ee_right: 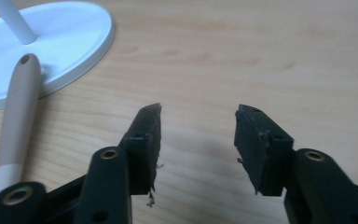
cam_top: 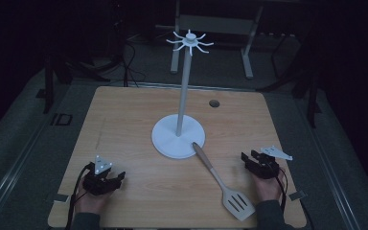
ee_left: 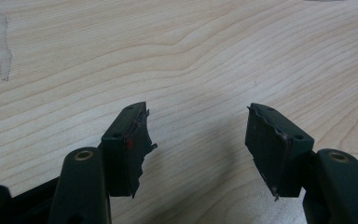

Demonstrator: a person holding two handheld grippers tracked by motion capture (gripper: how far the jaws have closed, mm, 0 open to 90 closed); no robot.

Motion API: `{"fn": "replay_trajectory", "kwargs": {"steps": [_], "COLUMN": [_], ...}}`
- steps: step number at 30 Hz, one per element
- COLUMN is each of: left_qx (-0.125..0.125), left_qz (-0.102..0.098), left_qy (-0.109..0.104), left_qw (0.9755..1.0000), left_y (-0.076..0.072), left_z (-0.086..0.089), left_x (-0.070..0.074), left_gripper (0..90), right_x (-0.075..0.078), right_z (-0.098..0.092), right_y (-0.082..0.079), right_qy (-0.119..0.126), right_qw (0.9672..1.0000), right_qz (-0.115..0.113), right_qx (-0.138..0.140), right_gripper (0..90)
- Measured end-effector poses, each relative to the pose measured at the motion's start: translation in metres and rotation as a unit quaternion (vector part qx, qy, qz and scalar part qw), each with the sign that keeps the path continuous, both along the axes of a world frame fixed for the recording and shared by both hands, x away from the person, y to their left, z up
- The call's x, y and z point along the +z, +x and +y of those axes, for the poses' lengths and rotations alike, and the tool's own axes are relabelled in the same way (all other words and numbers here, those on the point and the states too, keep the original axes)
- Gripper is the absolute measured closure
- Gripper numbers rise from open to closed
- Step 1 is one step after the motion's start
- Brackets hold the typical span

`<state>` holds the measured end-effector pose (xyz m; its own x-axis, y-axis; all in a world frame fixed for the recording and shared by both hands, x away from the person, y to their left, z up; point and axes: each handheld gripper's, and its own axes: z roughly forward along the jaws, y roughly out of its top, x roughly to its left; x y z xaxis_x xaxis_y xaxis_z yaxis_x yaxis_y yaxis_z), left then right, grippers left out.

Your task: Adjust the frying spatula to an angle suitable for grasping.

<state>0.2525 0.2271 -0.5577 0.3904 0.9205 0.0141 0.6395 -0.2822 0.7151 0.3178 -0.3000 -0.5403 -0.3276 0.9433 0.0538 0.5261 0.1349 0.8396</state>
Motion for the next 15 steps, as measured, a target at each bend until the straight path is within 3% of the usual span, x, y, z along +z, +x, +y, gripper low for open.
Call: {"fn": "replay_trajectory", "kwargs": {"steps": [2,4,5,6,8,15], "left_qx": [0.000,0.000,-0.001,-0.001,0.000,0.000], "left_qz": [-0.001,-0.001,-0.001,-0.001,-0.002,-0.002], "left_qy": [0.000,0.001,0.002,0.000,0.000,0.000], "left_qw": [1.0000,1.0000,1.0000,1.0000,1.0000,1.0000], "left_y": [0.000,0.000,0.000,0.000,0.000,0.000], "left_z": [0.000,0.000,0.000,0.000,0.000,0.000], "left_x": [0.000,0.000,0.000,0.000,0.000,0.000], "left_gripper": [39.5,39.5,39.5,39.5,39.5,39.5], "right_x": [0.006,0.007,0.010,0.011,0.014,0.024], "right_z": [0.007,0.009,0.016,0.018,0.021,0.031], "right_y": [-0.009,-0.010,-0.015,-0.016,-0.018,-0.019], "right_qy": [-0.034,-0.044,-0.071,-0.076,-0.082,-0.102], "right_qw": [0.9991,0.9986,0.9965,0.9960,0.9953,0.9939], "right_qz": [-0.025,-0.029,-0.043,-0.044,-0.046,-0.018], "right_qx": [0.005,0.008,0.014,0.016,0.020,0.039], "right_gripper": [57.7,58.7,57.8,57.0,56.1,47.9]}}
